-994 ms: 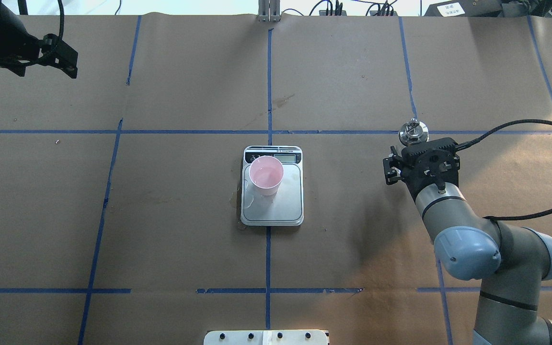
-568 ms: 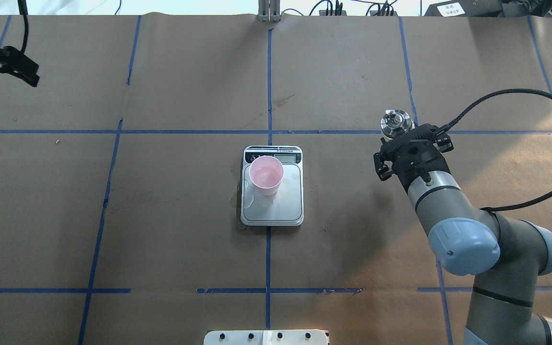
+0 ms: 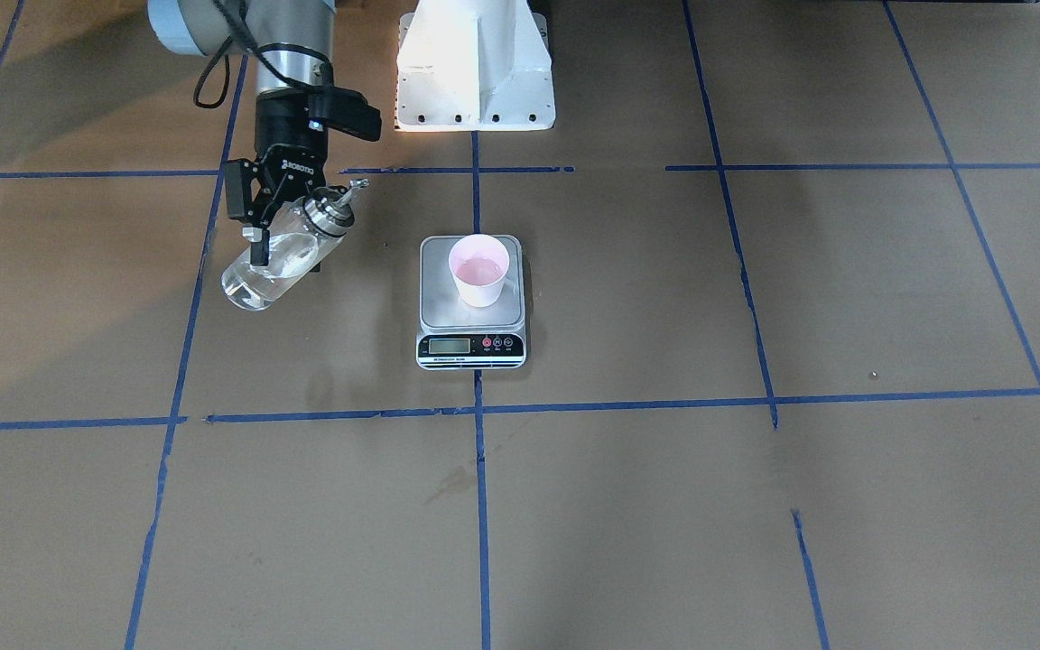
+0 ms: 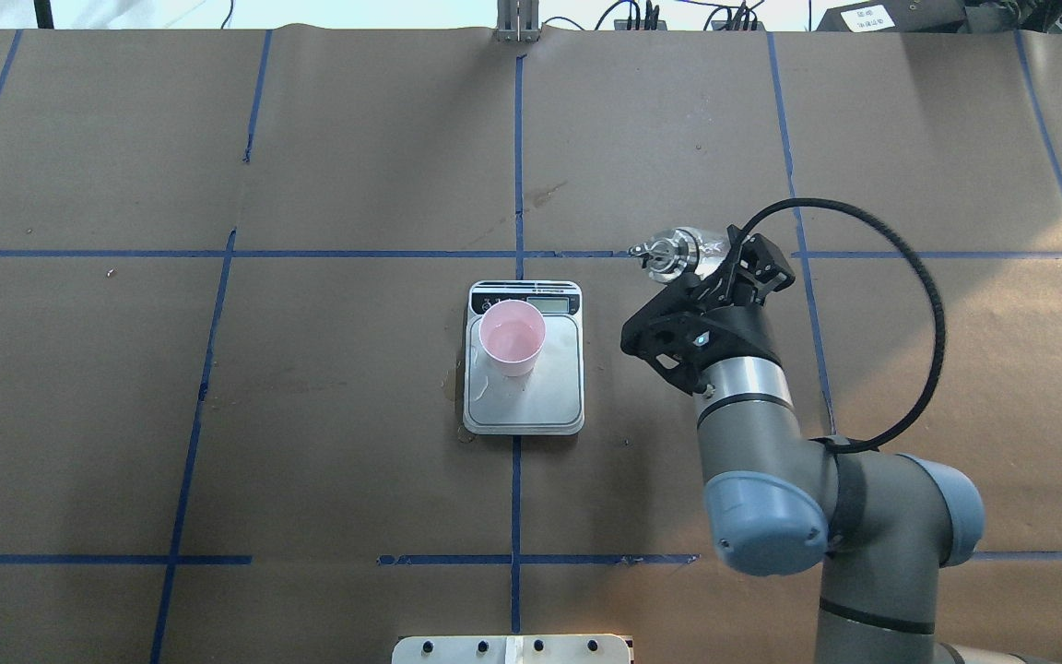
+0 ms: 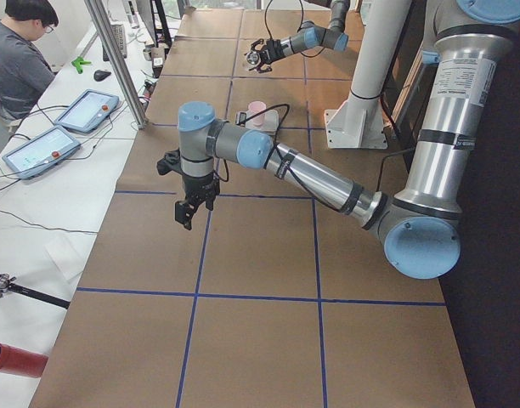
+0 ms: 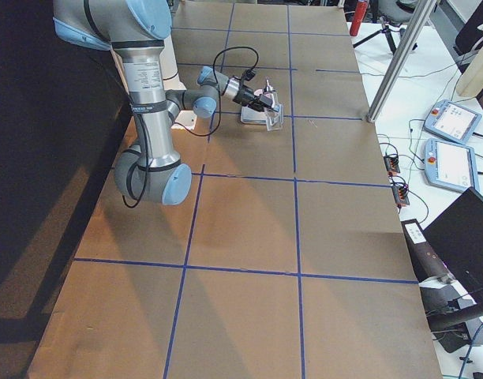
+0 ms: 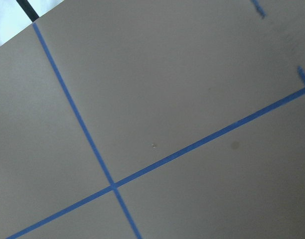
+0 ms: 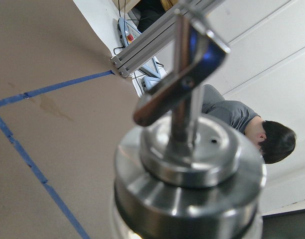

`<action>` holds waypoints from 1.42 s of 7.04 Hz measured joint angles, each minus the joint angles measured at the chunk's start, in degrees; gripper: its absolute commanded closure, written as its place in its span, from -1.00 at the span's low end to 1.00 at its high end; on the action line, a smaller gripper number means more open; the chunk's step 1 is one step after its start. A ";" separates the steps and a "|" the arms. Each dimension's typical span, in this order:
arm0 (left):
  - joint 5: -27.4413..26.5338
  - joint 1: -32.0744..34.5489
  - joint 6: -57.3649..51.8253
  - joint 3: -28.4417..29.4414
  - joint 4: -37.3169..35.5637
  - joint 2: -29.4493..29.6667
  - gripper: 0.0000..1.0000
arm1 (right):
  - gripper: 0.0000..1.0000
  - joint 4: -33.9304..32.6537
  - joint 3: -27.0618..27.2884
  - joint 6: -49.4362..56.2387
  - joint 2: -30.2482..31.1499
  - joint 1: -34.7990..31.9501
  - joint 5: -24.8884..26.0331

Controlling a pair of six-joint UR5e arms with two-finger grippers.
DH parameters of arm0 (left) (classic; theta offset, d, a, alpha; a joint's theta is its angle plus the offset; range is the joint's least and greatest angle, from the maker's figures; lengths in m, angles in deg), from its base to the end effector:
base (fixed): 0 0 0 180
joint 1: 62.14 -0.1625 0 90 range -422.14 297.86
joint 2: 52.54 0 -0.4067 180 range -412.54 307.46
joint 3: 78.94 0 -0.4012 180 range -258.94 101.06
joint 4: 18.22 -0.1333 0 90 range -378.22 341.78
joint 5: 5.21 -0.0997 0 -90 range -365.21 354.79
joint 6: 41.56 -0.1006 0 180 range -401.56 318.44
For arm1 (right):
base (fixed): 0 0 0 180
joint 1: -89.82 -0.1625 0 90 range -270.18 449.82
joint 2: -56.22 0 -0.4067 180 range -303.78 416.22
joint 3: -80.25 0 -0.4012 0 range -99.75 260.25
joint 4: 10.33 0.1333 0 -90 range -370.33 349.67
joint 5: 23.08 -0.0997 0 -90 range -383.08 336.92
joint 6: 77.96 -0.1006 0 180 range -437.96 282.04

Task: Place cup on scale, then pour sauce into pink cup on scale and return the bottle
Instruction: 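Carry the bottle with the right gripper over the pink cup and tilt it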

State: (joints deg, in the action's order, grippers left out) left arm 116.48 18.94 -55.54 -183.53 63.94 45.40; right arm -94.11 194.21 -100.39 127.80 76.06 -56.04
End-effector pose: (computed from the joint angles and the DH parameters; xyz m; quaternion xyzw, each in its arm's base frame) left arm 0.0050 -0.5508 0.4691 0.1348 0.2651 0.2236 0.9282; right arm -0.4648 -0.3380 0.2393 0.5657 0.0093 -0.1872 0.8030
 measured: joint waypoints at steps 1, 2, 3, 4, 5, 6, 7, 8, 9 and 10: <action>0.33 0.69 -1.01 3.39 6.17 -1.94 -1.00 | 1.00 -4.92 -1.03 0.87 -2.11 1.78 3.30; 0.44 0.94 -1.24 5.93 10.48 -2.81 -1.00 | 1.00 -8.83 -2.93 1.20 -4.10 2.90 6.10; 0.47 1.04 -1.28 7.03 12.30 -3.13 -1.00 | 1.00 -12.56 -5.11 1.29 -6.27 3.49 8.19; 0.48 1.07 -1.26 7.46 12.96 -3.23 -1.00 | 1.00 -16.35 -7.07 1.35 -8.17 3.86 10.40; 0.48 1.09 -1.25 7.66 13.18 -3.31 -1.00 | 1.00 -19.75 -8.86 1.76 -9.67 4.02 12.89; 0.49 1.09 -1.27 7.78 13.25 -3.39 -1.00 | 1.00 -22.09 -10.39 3.44 -10.71 3.96 15.39; 0.48 1.10 -1.27 8.00 13.27 -3.42 -1.00 | 1.00 -23.11 -11.30 6.77 -11.19 3.73 17.80; 0.48 1.09 -1.32 8.40 13.30 -3.43 -1.00 | 1.00 -23.52 -11.83 11.32 -11.35 3.29 20.17; 0.49 1.05 -1.37 8.74 13.34 -3.40 -1.00 | 1.00 -23.65 -12.28 16.09 -11.36 2.80 22.17; 0.48 1.02 -1.38 9.03 13.36 -3.38 -1.00 | 1.00 -23.69 -12.83 20.01 -11.37 2.42 23.65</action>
State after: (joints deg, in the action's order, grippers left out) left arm 116.96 19.96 -56.91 -174.50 77.30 42.02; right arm -117.80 181.38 -80.38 116.43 78.47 -32.39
